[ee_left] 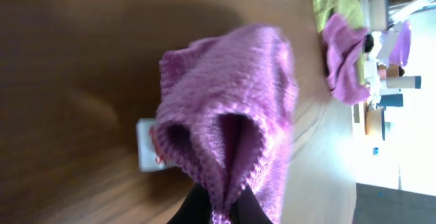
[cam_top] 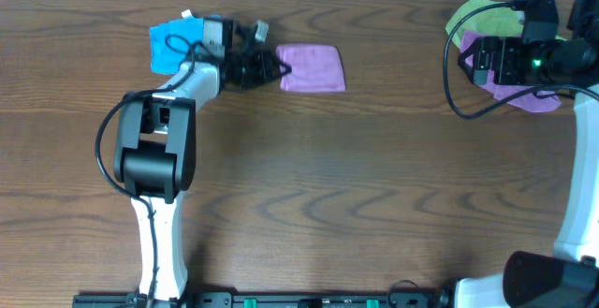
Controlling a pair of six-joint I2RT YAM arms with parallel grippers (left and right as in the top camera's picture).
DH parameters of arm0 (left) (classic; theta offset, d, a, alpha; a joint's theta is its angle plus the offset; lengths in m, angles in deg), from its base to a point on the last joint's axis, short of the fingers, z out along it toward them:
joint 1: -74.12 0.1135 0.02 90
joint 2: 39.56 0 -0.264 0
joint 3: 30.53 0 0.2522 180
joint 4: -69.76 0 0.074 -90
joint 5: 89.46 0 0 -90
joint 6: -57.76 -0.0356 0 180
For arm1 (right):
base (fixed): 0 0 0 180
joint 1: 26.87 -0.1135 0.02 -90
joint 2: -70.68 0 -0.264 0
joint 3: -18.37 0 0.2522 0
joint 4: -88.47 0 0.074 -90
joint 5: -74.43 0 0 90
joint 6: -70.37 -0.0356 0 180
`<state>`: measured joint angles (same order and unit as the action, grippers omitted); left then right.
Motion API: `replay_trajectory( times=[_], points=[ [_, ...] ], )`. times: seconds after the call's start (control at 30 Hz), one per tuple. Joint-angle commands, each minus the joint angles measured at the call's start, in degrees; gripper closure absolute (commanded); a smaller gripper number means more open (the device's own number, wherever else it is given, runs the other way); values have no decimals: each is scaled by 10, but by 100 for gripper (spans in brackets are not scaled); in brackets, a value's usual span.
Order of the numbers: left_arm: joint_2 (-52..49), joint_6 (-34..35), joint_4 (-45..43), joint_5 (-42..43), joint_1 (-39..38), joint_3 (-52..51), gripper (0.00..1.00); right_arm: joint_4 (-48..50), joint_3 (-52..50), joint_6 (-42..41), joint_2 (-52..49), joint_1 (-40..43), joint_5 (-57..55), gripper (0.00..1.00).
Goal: Fold the cloth
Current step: 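Carry the purple square left and lay it onto the blue cloth, then release the purple square and push it to align over the blue cloth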
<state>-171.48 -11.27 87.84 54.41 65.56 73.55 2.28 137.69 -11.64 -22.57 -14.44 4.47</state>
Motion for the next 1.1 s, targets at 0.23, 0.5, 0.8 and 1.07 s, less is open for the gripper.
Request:
replay_trajectory(
  times=[0.23,0.5,0.8,1.07],
  points=[
    [-4,-164,256,-78,47,186,94,3,-5,9,12,3,10,1],
    [-4,-185,276,-57,125,203,95,0,-5,9,12,2,10,1],
    [-4,-225,338,-42,142,259,94,-3,-5,9,12,2,10,1],
    [-4,-257,407,-100,155,316,94,-4,-5,9,12,2,10,1]
  ],
)
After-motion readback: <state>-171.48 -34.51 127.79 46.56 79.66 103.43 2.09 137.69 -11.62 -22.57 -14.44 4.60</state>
